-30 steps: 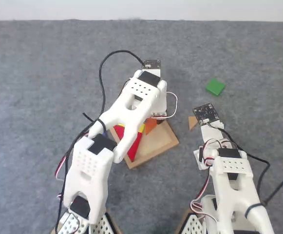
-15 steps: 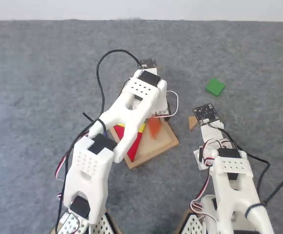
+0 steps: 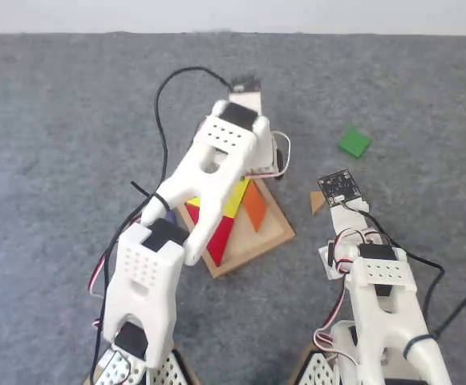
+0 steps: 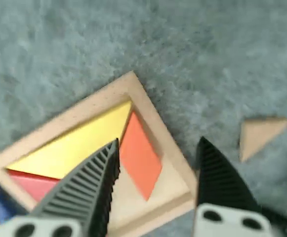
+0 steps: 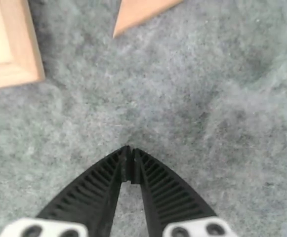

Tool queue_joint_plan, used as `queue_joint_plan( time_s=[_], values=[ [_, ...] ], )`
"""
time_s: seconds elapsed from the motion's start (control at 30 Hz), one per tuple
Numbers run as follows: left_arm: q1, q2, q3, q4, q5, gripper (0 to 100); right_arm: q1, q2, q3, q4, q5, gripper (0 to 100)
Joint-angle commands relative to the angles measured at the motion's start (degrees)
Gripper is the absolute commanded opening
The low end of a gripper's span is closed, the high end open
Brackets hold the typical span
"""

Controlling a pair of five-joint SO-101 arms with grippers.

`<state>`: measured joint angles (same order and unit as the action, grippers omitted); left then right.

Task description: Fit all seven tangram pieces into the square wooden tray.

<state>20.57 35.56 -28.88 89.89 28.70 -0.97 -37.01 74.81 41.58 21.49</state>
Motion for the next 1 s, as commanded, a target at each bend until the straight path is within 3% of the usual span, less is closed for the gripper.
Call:
queue_joint_plan(
  time_s=[0.0,0.1,0.2,0.37,0.63,0.77,0.97],
  values=[
    [-2.02,-4.66,-11.21,7.82,-6.15,15,-0.48,-1.98,0.0,-0.84,0.35,0.6],
    [-5.1,-10.73,-15.08,10.9,-8.88,12,-0.48,-1.98,0.0,-0.84,0.35,0.6],
    [-8.18,-18.29,-8.57,10.73,-13.8,12,-0.48,-1.98,0.0,-0.75,0.35,0.6],
    [-11.69,-29.98,15.08,8.62,-20.31,12,-0.48,-1.98,0.0,-0.75,0.35,0.6],
    [-20.66,-49.05,54.81,-6.07,-35.69,12,-0.48,-1.98,0.0,-0.75,0.35,0.6],
    [-24.44,-55.82,63.16,-11.16,-35.6,12,-0.48,-1.98,-0.18,-0.75,0.35,0.6],
    [-24.79,-58.99,68.0,-22.68,-27.08,12,0.57,-0.13,-12.04,5.23,-0.88,0.6]
  ],
)
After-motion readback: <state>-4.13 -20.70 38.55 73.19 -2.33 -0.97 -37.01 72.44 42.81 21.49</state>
